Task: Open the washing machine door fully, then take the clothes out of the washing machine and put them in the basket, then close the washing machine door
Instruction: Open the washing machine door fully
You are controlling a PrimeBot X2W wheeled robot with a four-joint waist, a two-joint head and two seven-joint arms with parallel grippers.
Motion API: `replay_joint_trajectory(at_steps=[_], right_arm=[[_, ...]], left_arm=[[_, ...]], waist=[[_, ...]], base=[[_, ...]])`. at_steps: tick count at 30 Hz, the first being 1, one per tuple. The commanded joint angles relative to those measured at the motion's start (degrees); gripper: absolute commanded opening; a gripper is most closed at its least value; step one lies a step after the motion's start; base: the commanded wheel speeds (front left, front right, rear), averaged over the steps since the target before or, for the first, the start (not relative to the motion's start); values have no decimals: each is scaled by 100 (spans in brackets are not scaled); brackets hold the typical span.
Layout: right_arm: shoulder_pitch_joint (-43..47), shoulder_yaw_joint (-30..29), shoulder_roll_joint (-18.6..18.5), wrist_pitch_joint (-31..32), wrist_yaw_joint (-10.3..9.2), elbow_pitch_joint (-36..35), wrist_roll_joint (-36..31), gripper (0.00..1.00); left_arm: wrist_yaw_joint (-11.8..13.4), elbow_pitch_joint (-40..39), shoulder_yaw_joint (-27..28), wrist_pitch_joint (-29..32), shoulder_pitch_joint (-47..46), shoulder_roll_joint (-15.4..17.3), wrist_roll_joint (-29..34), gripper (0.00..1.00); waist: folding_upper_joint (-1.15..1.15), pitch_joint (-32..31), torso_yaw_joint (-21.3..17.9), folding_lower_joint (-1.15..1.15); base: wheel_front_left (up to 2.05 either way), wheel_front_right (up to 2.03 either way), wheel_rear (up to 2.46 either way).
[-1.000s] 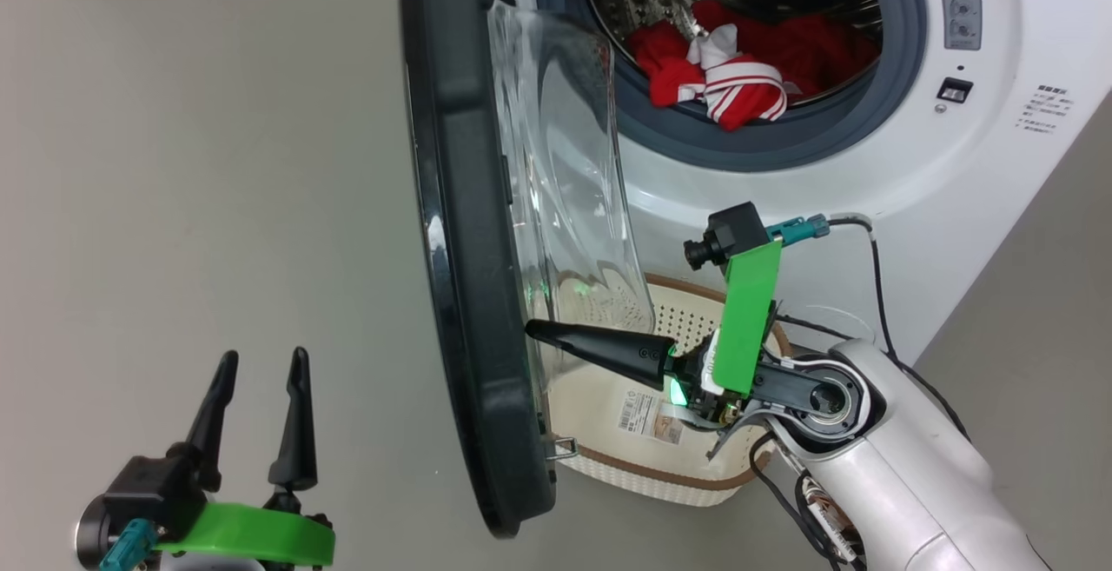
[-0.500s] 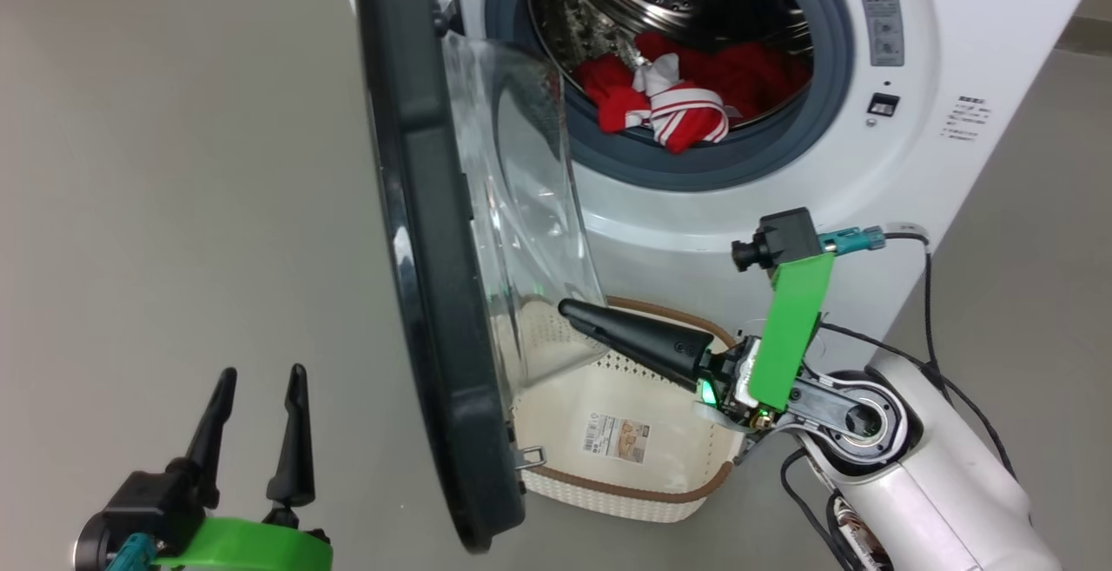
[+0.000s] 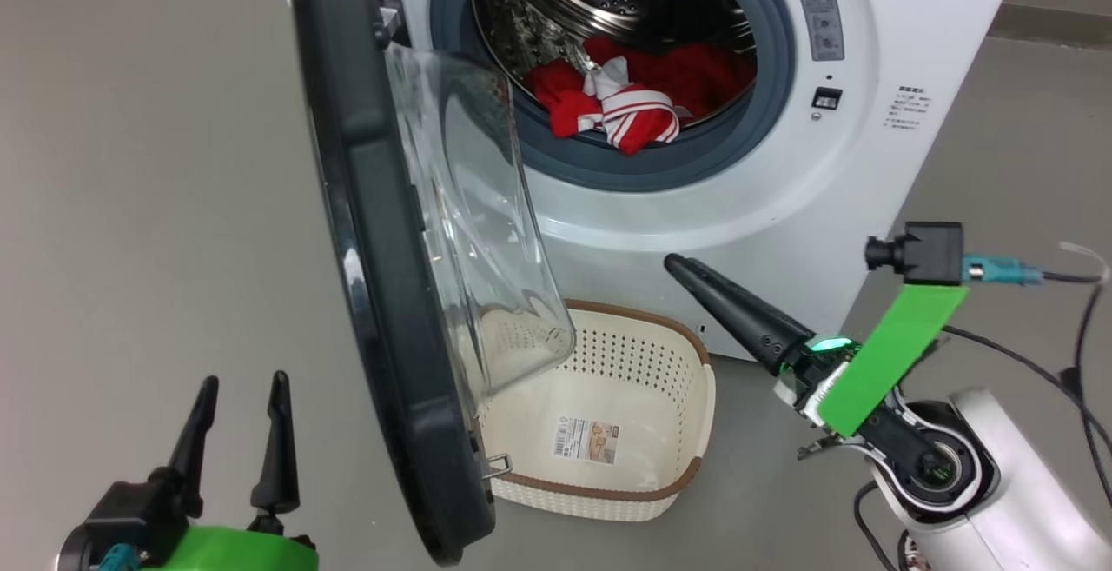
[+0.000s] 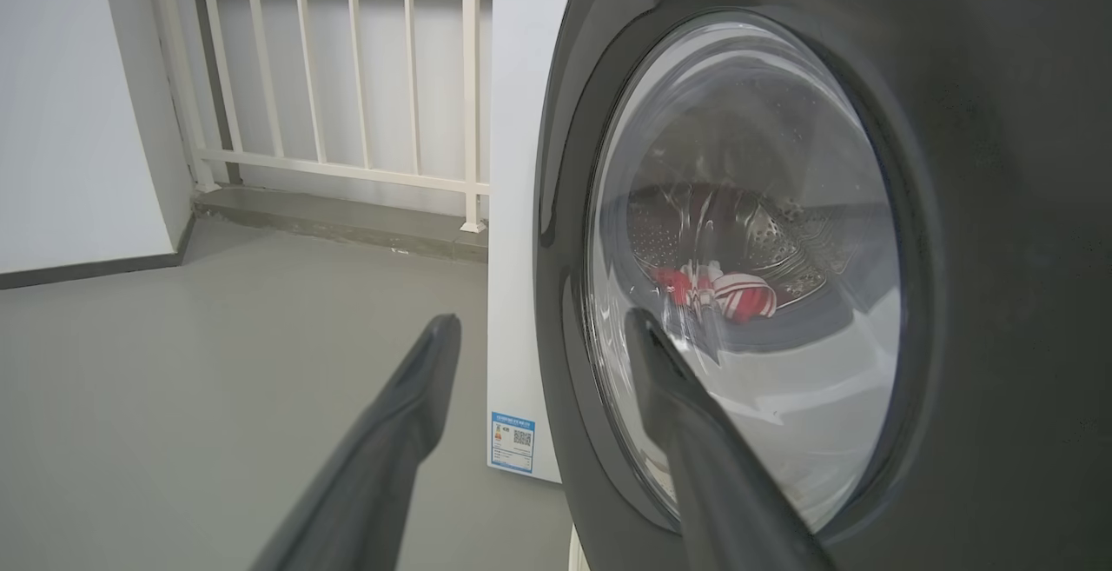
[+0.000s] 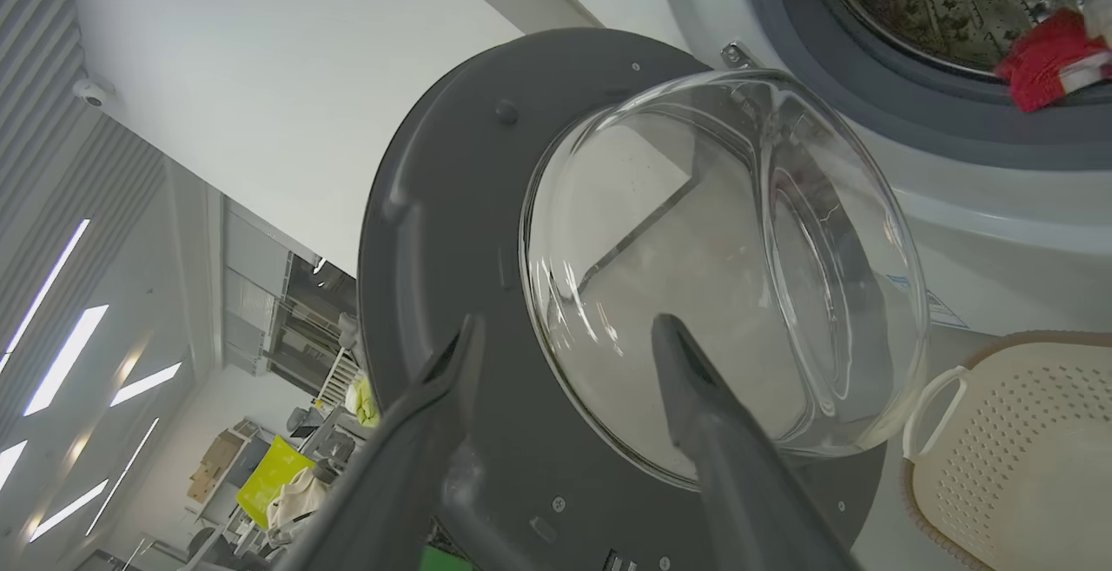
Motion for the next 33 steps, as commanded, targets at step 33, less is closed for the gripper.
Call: replay_joint_trajectory(at_steps=[33], right_arm=[[1094, -344, -316, -3553, 10, 984, -4373, 100]], left_arm=[[-16, -378, 438, -48, 92, 111, 83, 100]], waist=[[0, -28, -206, 0]], base=[[0, 0, 0]])
